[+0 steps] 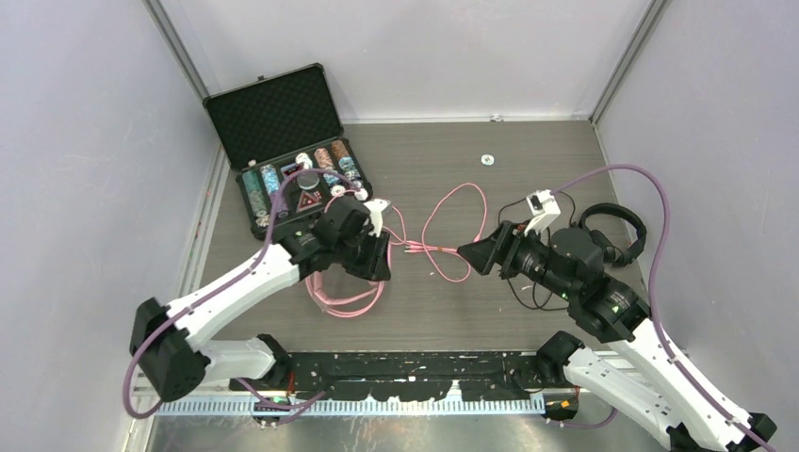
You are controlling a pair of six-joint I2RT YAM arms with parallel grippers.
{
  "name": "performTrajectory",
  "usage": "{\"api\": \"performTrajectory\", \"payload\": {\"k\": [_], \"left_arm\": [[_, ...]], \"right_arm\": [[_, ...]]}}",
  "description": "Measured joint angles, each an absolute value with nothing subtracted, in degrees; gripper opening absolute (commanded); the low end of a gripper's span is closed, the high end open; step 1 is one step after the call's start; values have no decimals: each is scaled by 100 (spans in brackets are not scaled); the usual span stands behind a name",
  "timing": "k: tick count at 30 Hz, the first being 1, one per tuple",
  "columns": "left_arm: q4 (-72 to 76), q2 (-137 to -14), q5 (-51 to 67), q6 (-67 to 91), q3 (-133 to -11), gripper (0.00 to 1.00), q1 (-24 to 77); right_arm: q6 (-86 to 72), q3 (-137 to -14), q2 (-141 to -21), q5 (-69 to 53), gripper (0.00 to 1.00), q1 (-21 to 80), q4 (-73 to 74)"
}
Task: Wrap the headphones
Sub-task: Pick up the headphones from the center of the board.
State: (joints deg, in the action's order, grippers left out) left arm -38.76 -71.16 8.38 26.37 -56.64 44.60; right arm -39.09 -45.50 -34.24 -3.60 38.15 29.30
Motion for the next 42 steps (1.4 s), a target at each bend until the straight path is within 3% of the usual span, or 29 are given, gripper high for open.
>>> {"api": "performTrajectory", "payload": {"k": [8, 15, 25, 33, 42], "left_arm": [[-3970, -6045, 2578, 2108, -6167, 7, 4462], [-3959, -5328, 3837, 1699, -5907, 3, 4462], [-3188, -5094, 4554, 1977, -5839, 2, 4462], [-3555, -5277, 3691, 1890, -6012, 5, 4464], [-3896, -6580, 1520, 1959, -5927, 2, 4462]], "right_arm": [[-3127, -4528, -3699, -1614, 74, 3815, 1581], [-2792, -4560, -4250, -1695, 74, 3826, 987], [-2587, -4241, -4344, -2633, 77, 3826, 49], [-2611, -4390, -4285, -3321, 75, 3841, -93], [-2888, -4842, -3964, -1426, 73, 3846, 1734]]}}
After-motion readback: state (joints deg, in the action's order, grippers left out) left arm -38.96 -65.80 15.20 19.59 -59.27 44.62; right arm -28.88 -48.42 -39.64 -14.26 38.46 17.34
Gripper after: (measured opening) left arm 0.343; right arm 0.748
